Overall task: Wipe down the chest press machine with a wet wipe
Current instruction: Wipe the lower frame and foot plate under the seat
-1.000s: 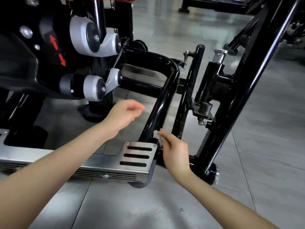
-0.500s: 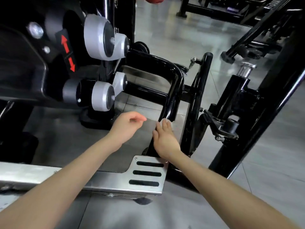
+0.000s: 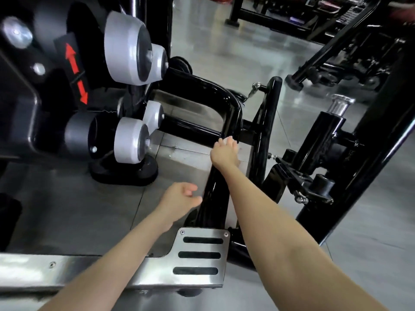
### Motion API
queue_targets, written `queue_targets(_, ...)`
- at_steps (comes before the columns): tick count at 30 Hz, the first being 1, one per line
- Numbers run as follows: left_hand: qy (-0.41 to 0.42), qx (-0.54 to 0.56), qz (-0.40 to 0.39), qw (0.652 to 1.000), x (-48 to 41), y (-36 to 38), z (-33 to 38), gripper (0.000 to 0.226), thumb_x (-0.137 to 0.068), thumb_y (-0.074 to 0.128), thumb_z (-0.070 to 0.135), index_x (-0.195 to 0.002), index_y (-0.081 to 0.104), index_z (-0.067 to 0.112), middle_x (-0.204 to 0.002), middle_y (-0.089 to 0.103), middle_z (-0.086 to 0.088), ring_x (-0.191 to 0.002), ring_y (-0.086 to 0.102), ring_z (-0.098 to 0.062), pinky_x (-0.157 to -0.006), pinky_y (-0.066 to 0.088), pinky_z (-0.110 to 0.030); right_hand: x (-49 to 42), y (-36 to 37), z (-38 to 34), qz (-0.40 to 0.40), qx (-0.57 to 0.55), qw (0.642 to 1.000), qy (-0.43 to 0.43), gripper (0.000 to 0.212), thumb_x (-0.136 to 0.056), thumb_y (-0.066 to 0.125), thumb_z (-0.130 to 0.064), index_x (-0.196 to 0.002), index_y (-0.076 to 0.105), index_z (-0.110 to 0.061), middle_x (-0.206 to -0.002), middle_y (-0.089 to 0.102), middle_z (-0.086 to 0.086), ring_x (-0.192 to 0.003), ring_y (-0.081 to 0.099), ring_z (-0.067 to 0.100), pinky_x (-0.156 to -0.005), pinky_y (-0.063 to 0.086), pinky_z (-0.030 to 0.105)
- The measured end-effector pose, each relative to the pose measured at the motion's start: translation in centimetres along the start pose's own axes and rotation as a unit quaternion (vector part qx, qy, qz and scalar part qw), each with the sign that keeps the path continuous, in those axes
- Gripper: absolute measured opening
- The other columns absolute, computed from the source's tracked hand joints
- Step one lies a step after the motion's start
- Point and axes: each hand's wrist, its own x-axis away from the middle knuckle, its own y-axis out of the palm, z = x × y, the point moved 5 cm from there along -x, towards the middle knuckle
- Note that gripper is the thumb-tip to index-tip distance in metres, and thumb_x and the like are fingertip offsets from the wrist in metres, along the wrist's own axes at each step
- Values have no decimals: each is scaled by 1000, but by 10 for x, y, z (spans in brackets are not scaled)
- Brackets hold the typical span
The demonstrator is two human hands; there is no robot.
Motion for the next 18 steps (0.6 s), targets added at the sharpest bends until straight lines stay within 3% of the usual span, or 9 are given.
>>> queue_targets(2,12,5,-26,1000,2,9,0,47,-83,69,15,-127,55,12,-120,58,-4,-108,54,-12,-93,38,-20,-4,-9,0,-2,-63,998,4,41,-95,37,-11,-134,37,1,-147,26,14,-138,18,25,-113,15,35)
queue_targets(5,-11,56,-36,998,-1,13,-2,48,-81,71,9,-127,55,8,-119,61,-2,-107,58,-12,-94,42,-20,34,-10,0,-10,-50,998,-34,37,-98,29,-9,-131,41,3,-140,34,19,-134,27,28,-110,21,37)
queue_targets(7,-4,57,-50,997,-1,12,1,43,-81,70,6,-122,59,7,-112,64,0,-98,59,-9,-81,43,-10,77,3,3,-25,-62,995,-67,43,-102,26,-19,-140,35,-1,-149,27,15,-139,21,26,-113,18,44)
queue_targets(9,3,59,-69,996,-2,12,1,40,-81,69,4,-120,62,9,-106,67,1,-92,59,-7,-70,42,-4,98,17,3,-44,-34,991,-122,41,-102,24,-19,-136,39,-3,-151,22,13,-141,14,25,-114,17,49)
queue_targets(12,-4,73,-65,995,-4,11,-5,39,-80,71,6,-118,64,11,-111,67,2,-99,62,-10,-85,45,-16,52,16,6,-50,-52,994,-78,36,-100,23,-12,-127,44,-7,-147,24,14,-138,15,27,-112,21,48)
queue_targets(15,-12,103,-76,992,-3,13,-8,32,-82,69,6,-111,64,18,-99,68,2,-80,63,-9,-76,51,-21,5,-3,6,-34,-130,991,5,32,-98,25,-6,-121,47,-2,-141,33,22,-132,29,32,-107,29,47)
queue_targets(18,-39,133,-101,985,-4,14,-9,31,-84,64,1,-111,62,18,-97,67,-2,-79,62,-13,-72,53,-23,20,-2,13,-40,-164,985,-25,30,-101,26,-10,-116,50,-1,-135,38,22,-128,32,33,-108,27,46)
